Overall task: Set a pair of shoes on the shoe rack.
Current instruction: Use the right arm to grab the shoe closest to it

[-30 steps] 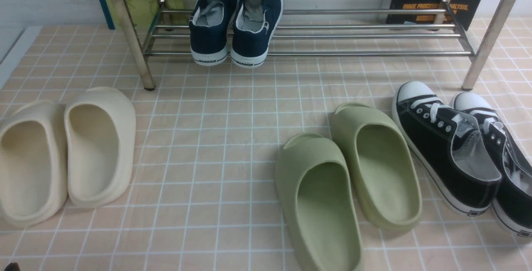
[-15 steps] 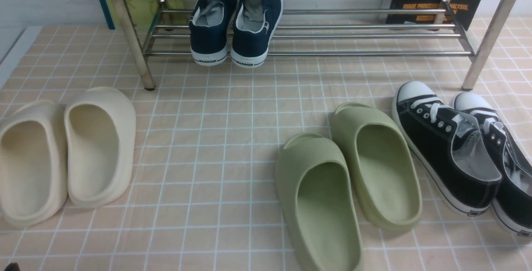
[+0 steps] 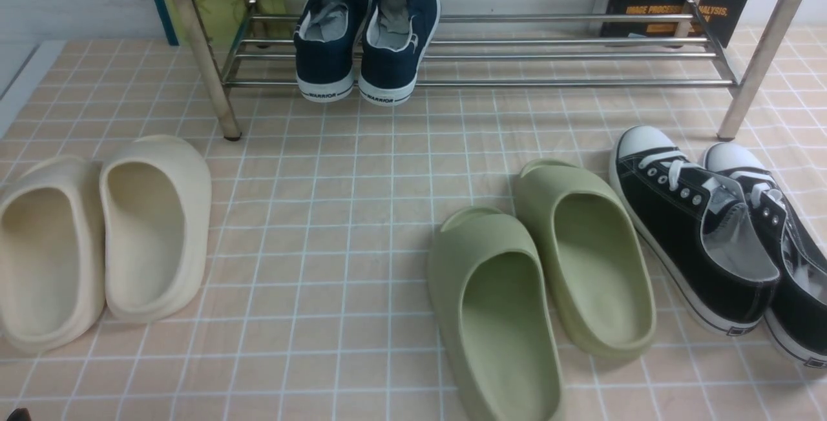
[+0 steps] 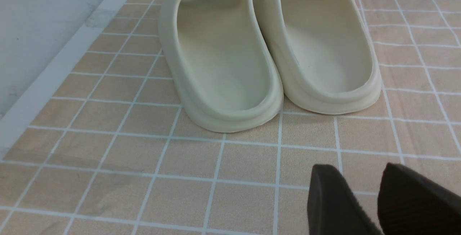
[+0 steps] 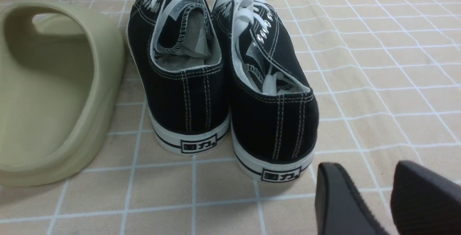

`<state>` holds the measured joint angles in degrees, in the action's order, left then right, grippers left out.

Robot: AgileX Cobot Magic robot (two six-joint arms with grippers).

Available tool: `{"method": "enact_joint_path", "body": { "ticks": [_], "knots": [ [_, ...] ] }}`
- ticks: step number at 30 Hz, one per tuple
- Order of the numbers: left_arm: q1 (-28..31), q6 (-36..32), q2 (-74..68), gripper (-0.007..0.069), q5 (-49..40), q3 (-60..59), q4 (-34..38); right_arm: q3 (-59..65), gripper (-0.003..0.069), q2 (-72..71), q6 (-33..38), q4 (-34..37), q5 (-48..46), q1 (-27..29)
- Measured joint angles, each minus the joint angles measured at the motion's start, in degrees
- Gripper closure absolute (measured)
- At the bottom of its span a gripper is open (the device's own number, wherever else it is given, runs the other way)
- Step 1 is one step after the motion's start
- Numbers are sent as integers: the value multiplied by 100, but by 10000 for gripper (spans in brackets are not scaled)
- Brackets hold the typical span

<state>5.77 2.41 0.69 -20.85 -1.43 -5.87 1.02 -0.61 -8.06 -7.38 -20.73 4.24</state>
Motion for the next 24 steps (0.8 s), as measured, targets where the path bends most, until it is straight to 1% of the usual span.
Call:
{"method": "enact_joint_path", "body": {
  "ticks": [5, 8, 13, 24],
  "knots": [
    [0, 0, 0, 388, 0, 0, 0, 0, 419, 0, 5, -1132, -62, 0],
    [0, 0, 0, 388, 0, 0, 0, 0, 419, 0, 5, -1519, -81, 0],
    [0, 0, 0, 388, 0, 0, 0, 6, 419, 0, 5, -1682, -81, 0],
    [0, 0, 0, 388, 0, 0, 0, 6, 419, 0, 5, -1701, -82, 0]
  ]
}}
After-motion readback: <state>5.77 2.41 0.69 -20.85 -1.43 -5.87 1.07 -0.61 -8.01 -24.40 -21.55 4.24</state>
